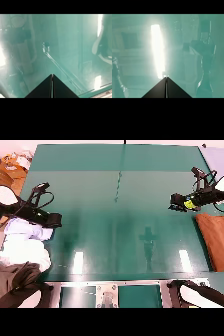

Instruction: Fold the shirts.

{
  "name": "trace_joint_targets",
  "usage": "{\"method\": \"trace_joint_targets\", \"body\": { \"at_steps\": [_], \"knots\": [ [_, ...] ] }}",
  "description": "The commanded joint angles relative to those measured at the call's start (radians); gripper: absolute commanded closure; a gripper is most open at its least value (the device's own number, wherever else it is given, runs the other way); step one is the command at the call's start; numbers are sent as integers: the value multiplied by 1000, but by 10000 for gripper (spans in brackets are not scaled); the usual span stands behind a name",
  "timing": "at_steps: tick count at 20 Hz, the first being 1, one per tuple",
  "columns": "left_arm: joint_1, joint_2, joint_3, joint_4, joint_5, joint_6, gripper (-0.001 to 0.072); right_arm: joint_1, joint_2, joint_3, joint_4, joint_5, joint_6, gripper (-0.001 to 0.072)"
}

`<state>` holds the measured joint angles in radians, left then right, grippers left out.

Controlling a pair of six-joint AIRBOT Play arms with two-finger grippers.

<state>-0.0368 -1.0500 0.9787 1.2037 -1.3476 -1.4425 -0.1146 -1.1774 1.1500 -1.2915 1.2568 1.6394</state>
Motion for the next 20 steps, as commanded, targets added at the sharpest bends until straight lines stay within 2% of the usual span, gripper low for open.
{"method": "trace_joint_targets", "body": {
  "at_steps": [1, 3, 4, 5, 6, 8, 9, 12, 15, 16, 17, 18, 20],
  "knots": [
    [0, 1, 0, 4, 5, 3, 680, 1, 0, 0, 0, 0, 0, 697],
    [0, 1, 0, 72, 27, -10, 678, 1, 0, 0, 0, 0, 0, 696],
    [0, 1, 0, 163, 48, -40, 545, 1, 0, 0, 0, 0, 0, 696],
    [0, 1, 0, 282, 76, -91, 139, 1, 0, 0, 0, 0, 0, 696],
    [0, 0, -3, 441, 112, -171, -8, 1, 0, 0, 0, 0, 0, 697],
    [24, -2, -21, 687, 164, -244, -13, 1, 0, 0, 0, 0, 0, 697],
    [65, -3, -40, 712, 194, -266, -13, 1, 0, 0, 0, 0, 0, 696],
    [230, -42, -132, 650, 299, -311, -13, 1, 0, 0, 0, 0, 0, 697],
    [296, -116, -206, 523, 435, -281, -13, 1, 0, 0, 0, 0, 0, 697],
    [295, -150, -215, 490, 458, -268, 24, 1, 0, 0, 0, 0, 0, 697],
    [296, -177, -214, 454, 452, -240, 322, 1, 0, 0, 1, -2, 0, 696],
    [295, -191, -213, 430, 437, -187, 670, 1, 0, 0, 0, -12, 0, 697],
    [295, -191, -185, 410, 404, -164, 682, 1, 0, 0, 0, -11, 0, 696]
  ]
}}
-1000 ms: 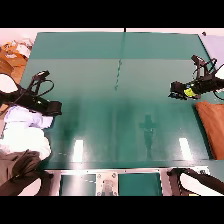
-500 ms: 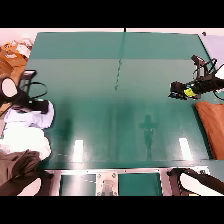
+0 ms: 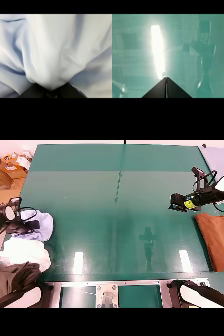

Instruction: Fold the shirts.

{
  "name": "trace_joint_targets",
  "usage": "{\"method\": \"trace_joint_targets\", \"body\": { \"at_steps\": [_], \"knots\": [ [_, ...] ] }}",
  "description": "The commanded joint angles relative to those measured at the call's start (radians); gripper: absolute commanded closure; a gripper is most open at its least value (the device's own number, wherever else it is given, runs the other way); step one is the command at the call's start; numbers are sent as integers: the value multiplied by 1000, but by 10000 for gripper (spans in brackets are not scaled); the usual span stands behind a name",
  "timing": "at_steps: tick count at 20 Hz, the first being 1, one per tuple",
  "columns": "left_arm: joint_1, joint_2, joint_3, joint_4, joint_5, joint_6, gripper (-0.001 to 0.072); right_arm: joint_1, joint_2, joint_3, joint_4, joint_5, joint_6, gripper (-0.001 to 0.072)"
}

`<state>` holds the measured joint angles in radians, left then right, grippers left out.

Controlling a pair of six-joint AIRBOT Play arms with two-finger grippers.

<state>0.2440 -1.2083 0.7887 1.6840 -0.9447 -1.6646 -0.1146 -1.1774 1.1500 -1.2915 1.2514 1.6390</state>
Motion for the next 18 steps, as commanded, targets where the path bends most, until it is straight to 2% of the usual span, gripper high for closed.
{"method": "trace_joint_targets", "body": {
  "at_steps": [1, 4, 7, 11, 15, 16, 17, 18],
  "knots": [
    [14, -33, 44, -75, -37, 59, 682, 1, 0, 0, 0, -6, 0, 696],
    [-26, -32, 255, -151, -225, 114, 683, 1, -1, 0, 2, -32, 0, 697],
    [-194, 4, 481, -231, -309, 120, 684, 1, -2, -2, 24, -32, 0, 696],
    [-549, 25, 687, -311, -251, 117, 684, 1, -2, -1, 26, -10, 0, 696],
    [-800, -57, 680, -329, -136, 98, 680, -4, -2, 15, 24, -2, 0, 680],
    [-837, -97, 672, -360, -124, 98, 583, -8, -2, 19, 24, -1, 4, 525],
    [-866, -140, 665, -391, -118, 98, 132, -14, -2, 23, 24, -1, 4, 357],
    [-879, -177, 666, -404, -128, 98, -4, -19, -2, 29, 24, 5, 3, 293]
  ]
}}
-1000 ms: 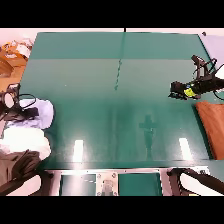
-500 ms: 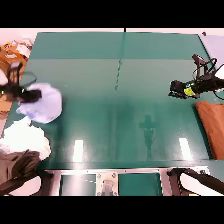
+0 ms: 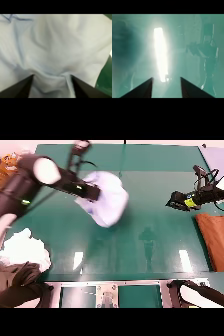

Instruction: Fold the shirts.

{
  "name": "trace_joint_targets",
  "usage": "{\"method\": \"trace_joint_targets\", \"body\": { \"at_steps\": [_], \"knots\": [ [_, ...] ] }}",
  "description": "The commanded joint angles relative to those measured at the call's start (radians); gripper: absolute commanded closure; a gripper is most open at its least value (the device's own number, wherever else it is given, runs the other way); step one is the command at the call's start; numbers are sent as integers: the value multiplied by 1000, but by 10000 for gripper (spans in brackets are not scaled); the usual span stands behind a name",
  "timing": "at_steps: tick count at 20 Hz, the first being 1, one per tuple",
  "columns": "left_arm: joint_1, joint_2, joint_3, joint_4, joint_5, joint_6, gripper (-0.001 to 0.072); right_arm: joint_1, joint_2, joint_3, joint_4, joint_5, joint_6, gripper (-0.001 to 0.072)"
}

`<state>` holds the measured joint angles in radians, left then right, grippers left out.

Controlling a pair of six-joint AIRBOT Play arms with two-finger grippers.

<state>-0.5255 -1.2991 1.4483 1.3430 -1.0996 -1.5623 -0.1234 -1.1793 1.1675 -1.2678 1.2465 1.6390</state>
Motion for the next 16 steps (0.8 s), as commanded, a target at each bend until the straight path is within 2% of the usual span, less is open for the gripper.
{"method": "trace_joint_targets", "body": {
  "at_steps": [1, 6, 8, 11, 14, 16],
  "knots": [
    [-106, -115, 6, -61, 0, -3, -7, -20, 0, 15, 4, 27, 3, 293],
    [91, -133, -5, -26, -184, 0, -7, -88, -3, -3, 3, 51, -1, 275],
    [168, -133, -72, -40, -185, 0, -7, -82, -3, -55, 19, 7, -1, 188],
    [201, -134, -272, -170, -40, 2, -7, -53, -32, -158, 146, -148, -85, 188],
    [159, -135, -452, -372, 198, 77, -6, -46, -153, -135, 319, -158, -192, 189],
    [122, -163, -492, -542, 339, 163, -6, -46, -240, -93, 405, -158, -245, 188]
  ]
}}
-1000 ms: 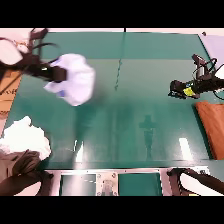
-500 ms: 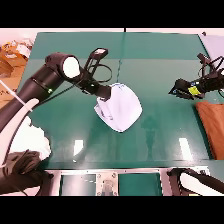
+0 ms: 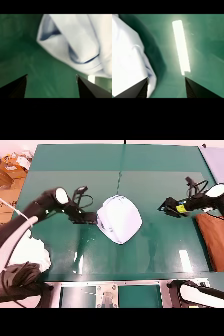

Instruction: Fold the shirts.

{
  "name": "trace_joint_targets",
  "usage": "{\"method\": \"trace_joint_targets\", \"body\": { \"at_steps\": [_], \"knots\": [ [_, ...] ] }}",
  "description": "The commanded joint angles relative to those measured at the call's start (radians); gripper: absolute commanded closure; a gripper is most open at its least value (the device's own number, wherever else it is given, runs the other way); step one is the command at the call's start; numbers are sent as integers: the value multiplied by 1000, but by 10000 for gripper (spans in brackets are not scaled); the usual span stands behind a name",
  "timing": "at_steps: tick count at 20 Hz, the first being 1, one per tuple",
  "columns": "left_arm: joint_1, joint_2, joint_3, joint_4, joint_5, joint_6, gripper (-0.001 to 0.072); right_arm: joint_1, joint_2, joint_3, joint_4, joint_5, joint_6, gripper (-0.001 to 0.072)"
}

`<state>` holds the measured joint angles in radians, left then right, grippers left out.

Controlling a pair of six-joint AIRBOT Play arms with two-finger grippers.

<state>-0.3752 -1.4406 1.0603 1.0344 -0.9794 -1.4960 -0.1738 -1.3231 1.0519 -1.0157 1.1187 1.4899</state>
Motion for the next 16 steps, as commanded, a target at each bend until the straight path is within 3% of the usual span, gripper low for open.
{"method": "trace_joint_targets", "body": {
  "at_steps": [1, 4, 6, 7, 8, 9, 11, 13, 15, 16],
  "knots": [
    [-44, -40, -103, -300, 269, 128, -6, 5, -137, 49, 182, -30, -117, 188],
    [-67, -90, -80, -455, 363, 223, -6, 25, -249, 139, 224, -30, -145, 188],
    [-64, -93, -60, -458, 372, 224, -3, 55, -324, 201, 224, -30, -146, 188],
    [-64, -93, -55, -457, 383, 226, 219, 74, -361, 235, 227, -29, -146, 188],
    [-64, -94, -55, -457, 385, 253, 523, 96, -394, 266, 241, -29, -149, 189],
    [-64, -95, -56, -454, 373, 270, 572, 120, -428, 300, 265, -30, -155, 189],
    [-64, -101, -56, -438, 334, 271, 573, 165, -494, 373, 304, -30, -167, 189],
    [-64, -106, -56, -430, 294, 271, 680, 212, -562, 461, 315, -27, -167, 189],
    [-64, -106, -55, -418, 284, 271, 681, 250, -615, 542, 335, -23, -167, 192],
    [-64, -106, -55, -411, 284, 271, 681, 267, -632, 574, 336, -23, -167, 228]
  ]
}}
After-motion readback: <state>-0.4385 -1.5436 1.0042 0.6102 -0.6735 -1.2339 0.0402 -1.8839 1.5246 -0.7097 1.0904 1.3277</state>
